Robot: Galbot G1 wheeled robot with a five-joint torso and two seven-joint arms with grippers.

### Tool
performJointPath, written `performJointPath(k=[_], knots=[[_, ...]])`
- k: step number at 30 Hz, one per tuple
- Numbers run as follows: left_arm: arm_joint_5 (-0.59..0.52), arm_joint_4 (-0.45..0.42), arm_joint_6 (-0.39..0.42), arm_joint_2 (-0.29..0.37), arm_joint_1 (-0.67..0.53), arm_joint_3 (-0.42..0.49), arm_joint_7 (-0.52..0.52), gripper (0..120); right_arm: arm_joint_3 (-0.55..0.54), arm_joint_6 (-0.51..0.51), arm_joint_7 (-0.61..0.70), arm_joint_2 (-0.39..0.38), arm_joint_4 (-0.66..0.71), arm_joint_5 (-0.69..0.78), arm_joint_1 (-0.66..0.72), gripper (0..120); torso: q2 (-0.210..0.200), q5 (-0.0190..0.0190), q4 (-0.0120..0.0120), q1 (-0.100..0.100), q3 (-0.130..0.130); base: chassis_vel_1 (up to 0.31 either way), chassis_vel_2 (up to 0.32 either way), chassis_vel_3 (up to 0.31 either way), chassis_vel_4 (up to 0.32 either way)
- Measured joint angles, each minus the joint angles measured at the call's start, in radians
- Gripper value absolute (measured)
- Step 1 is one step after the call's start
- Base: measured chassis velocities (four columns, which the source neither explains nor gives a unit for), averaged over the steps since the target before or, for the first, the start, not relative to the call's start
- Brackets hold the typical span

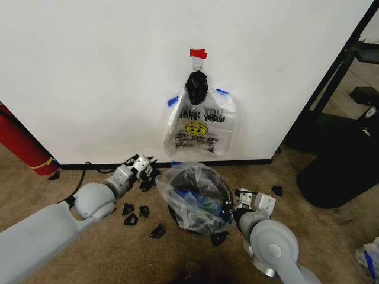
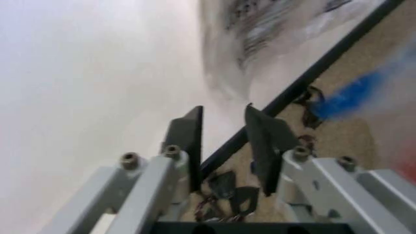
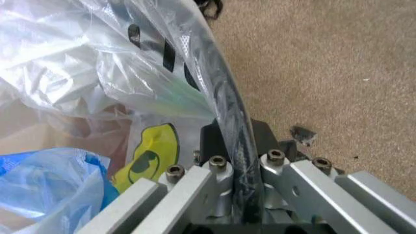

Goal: Pick up the garbage bag from the wall and place it over the trash bin.

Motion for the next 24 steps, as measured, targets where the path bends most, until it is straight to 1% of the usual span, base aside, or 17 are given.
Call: performJointPath(k=[1, 2, 4, 5, 6, 8, 9, 10, 11, 12, 14, 15, 16, 19, 20, 23, 24], knots=[[-0.002, -0.009, -0.001, 0.003, 0.016, -0.021, -0.012, 39, 0.0, 0.0, -0.002, 0.001, -0.003, 0.0, 0.001, 0, 0.0, -0.0001, 0.0, 0.0, 0.0, 0.0, 0.0, 0.0, 0.0], [-0.028, -0.079, 0.005, 0.007, 0.06, -0.087, -0.042, 52, 0.004, 0.001, -0.006, 0.0, -0.011, -0.009, 0.003, 0, 0.0, -0.0001, 0.0, 0.0, 0.0, 0.0, 0.0, 0.0, 0.0], [-0.057, -0.149, 0.026, 0.009, 0.085, -0.107, -0.05, 59, 0.004, 0.001, -0.01, -0.002, -0.012, -0.022, 0.002, 0, 0.0, 0.0003, -0.0003, 0.0, 0.0, 0.0, 0.0, 0.0, 0.0], [-0.057, -0.149, 0.026, 0.009, 0.085, -0.107, -0.05, 59, 0.004, 0.001, -0.01, -0.002, -0.012, -0.022, 0.002, 0, 0.0, 0.0003, -0.0003, 0.0, 0.0, 0.0, 0.0, 0.0, 0.0], [-0.074, -0.194, 0.041, 0.007, 0.104, -0.109, -0.051, 63, 0.004, 0.001, -0.012, -0.002, -0.012, -0.03, 0.001, 0, 0.0, 0.0002, -0.0003, 0.0, 0.0, 0.0, 0.0, 0.0, 0.0], [-0.088, -0.253, 0.059, 0.002, 0.125, -0.097, -0.051, 71, 0.005, 0.0, -0.018, -0.002, -0.012, -0.049, 0.001, 0, 0.0, 0.0001, -0.0001, 0.0, 0.0, 0.0, 0.0, 0.0, 0.0], [-0.104, -0.288, 0.073, -0.003, 0.129, -0.08, -0.049, 74, 0.006, 0.0, -0.025, -0.003, -0.013, -0.063, 0.001, 0, 0.0, 0.0, 0.0002, 0.0, 0.0, 0.0, 0.0, 0.0, 0.0], [-0.146, -0.328, 0.105, -0.01, 0.117, -0.043, -0.052, 81, 0.008, 0.0, -0.035, -0.005, -0.016, -0.085, -0.001, 0, 0.0, 0.0, 0.0002, 0.0, 0.0, 0.0, 0.0, 0.0, 0.0], [-0.181, -0.349, 0.128, -0.015, 0.097, -0.014, -0.056, 86, 0.008, 0.0, -0.041, -0.007, -0.017, -0.102, -0.003, 0, 0.0, -0.0001, 0.0, 0.0, 0.0, 0.0, 0.0, 0.0, 0.0], [-0.181, -0.349, 0.128, -0.015, 0.097, -0.014, -0.056, 86, 0.008, 0.0, -0.041, -0.007, -0.017, -0.102, -0.003, 0, 0.0, -0.0001, 0.0, 0.0, 0.0, 0.0, 0.0, 0.0, 0.0], [-0.224, -0.366, 0.16, -0.022, 0.061, 0.033, -0.063, 91, 0.009, 0.0, -0.048, -0.008, -0.018, -0.123, -0.006, 0, 0.0, 0.0003, -0.0001, 0.0, 0.0, 0.0, 0.0, 0.0, 0.0], [-0.268, -0.372, 0.203, -0.036, 0.008, 0.095, -0.077, 95, 0.009, 0.0, -0.055, -0.008, -0.018, -0.143, -0.008, 0, 0.0, 0.0003, 0.0001, 0.0, 0.0, 0.0, 0.0, 0.0, 0.0], [-0.343, -0.372, 0.262, -0.063, -0.074, 0.175, -0.112, 97, 0.013, 0.0, -0.057, -0.007, -0.019, -0.16, -0.01, 0, 0.0, -0.0001, 0.0003, 0.0, 0.0, 0.0, 0.0, 0.0, 0.0], [-0.488, -0.345, 0.349, -0.126, -0.205, 0.274, -0.18, 97, 0.022, 0.0, -0.057, -0.007, -0.02, -0.173, -0.013, 0, 0.0, 0.0001, -0.0003, 0.0, 0.0, 0.0, 0.0, 0.0, 0.0], [-0.488, -0.345, 0.349, -0.126, -0.205, 0.274, -0.18, 97, 0.022, 0.0, -0.057, -0.007, -0.02, -0.173, -0.013, 0, 0.0, 0.0001, -0.0003, 0.0, 0.0, 0.0, 0.0, 0.0, 0.0], [-0.632, -0.283, 0.419, -0.211, -0.342, 0.357, -0.228, 94, 0.029, 0.0, -0.062, -0.01, -0.02, -0.183, -0.019, 0, 0.0, 0.0002, -0.0005, 0.0, 0.0, 0.0, 0.0, 0.0, 0.0], [-0.644, -0.27, 0.423, -0.224, -0.364, 0.37, -0.234, 94, 0.031, 0.0, -0.061, -0.01, -0.019, -0.18, -0.019, 0, 0.0, 0.0002, -0.0005, 0.0, 0.0, 0.0, 0.0, 0.0, 0.0]])
